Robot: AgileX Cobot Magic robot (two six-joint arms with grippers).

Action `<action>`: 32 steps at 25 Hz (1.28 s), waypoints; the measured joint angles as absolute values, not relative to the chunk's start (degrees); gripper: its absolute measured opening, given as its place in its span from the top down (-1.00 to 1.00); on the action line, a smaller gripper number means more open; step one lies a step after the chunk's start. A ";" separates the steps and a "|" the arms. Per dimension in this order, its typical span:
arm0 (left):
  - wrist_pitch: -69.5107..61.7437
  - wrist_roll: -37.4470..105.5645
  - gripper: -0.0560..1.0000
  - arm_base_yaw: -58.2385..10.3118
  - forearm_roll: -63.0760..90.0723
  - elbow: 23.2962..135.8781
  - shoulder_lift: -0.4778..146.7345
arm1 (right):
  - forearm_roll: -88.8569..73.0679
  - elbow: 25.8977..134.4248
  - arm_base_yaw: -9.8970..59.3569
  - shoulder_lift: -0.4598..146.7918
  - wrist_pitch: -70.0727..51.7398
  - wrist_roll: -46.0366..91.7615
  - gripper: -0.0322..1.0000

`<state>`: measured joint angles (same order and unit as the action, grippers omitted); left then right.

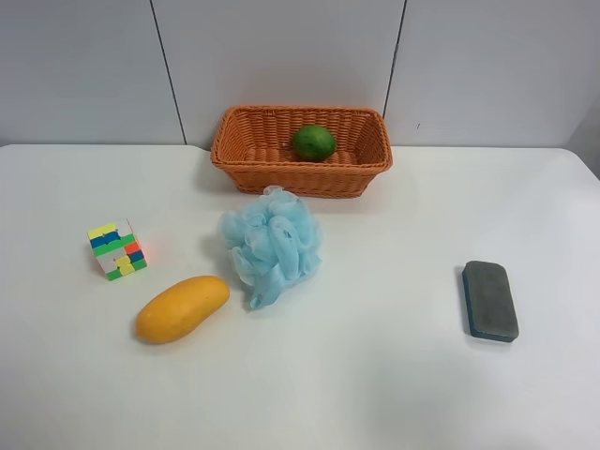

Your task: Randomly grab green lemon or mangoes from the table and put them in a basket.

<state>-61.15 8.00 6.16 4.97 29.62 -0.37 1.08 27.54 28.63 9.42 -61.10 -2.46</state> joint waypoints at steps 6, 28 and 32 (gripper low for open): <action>-61.15 8.00 -0.99 6.16 4.97 29.62 -0.37 | 1.08 27.54 20.68 6.36 -61.03 -2.46 -0.98; -61.10 8.00 -0.99 6.16 4.97 29.62 -0.37 | 1.11 27.54 5.15 -0.14 -60.92 -2.46 -0.98; -61.10 8.00 -0.99 6.16 4.97 29.62 -0.37 | 1.11 27.54 5.15 -0.14 -60.92 -2.46 -0.98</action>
